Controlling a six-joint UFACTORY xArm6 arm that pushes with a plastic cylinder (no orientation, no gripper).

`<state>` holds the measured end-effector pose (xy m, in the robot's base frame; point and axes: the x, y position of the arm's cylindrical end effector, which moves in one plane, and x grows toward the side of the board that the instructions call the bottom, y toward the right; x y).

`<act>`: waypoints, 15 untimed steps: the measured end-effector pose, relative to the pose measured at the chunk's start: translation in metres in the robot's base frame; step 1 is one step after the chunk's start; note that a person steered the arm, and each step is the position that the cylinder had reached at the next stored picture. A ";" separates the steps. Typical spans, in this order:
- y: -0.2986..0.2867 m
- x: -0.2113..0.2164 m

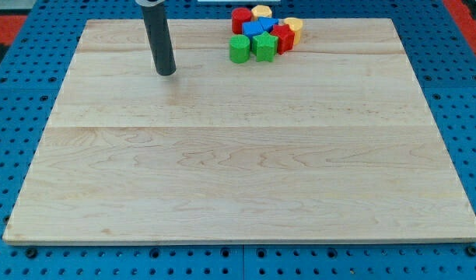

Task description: Place the green blocks to the bottom left side of the red star

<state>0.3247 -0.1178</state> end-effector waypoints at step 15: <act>0.177 -0.132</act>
<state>0.1922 0.0587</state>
